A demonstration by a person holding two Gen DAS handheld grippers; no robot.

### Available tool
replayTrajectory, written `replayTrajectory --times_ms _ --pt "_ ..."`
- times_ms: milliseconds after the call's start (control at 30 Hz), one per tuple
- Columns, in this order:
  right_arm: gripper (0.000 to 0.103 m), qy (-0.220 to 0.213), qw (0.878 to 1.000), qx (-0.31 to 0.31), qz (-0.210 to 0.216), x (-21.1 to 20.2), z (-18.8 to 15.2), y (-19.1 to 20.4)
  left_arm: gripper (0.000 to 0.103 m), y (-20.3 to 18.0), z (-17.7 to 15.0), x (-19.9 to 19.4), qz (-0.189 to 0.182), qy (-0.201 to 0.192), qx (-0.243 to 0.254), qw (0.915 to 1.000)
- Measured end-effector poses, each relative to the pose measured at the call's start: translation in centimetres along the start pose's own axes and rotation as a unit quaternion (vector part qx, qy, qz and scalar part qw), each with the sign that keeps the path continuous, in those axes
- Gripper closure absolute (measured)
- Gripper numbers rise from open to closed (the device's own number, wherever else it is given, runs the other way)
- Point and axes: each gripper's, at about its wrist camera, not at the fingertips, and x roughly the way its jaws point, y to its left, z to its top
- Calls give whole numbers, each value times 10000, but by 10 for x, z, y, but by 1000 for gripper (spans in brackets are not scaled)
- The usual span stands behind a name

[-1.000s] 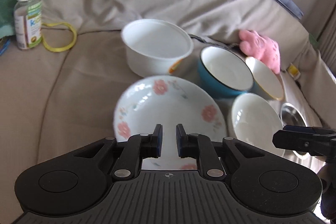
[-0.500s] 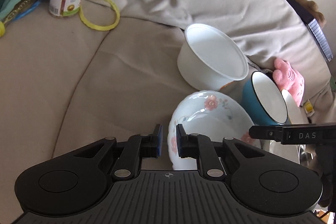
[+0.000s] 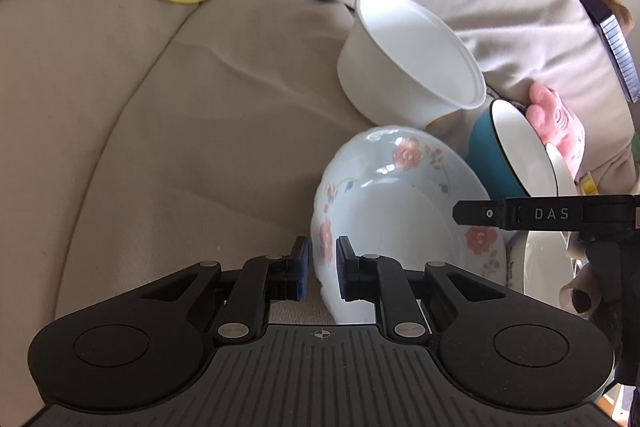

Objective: Organize plates and bowls
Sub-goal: 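Move the left gripper toward the flowered plate and large white bowl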

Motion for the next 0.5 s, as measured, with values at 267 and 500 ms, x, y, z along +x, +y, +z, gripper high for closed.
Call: replayTrajectory --times_ms 267,500 --pt "30 48 9994 232 259 2 -10 10 64 3 10 0 11 -35 53 10000" --pt "27 -98 9971 357 658 0 -19 15 64 28 28 5 -291 -165 -380 9987"
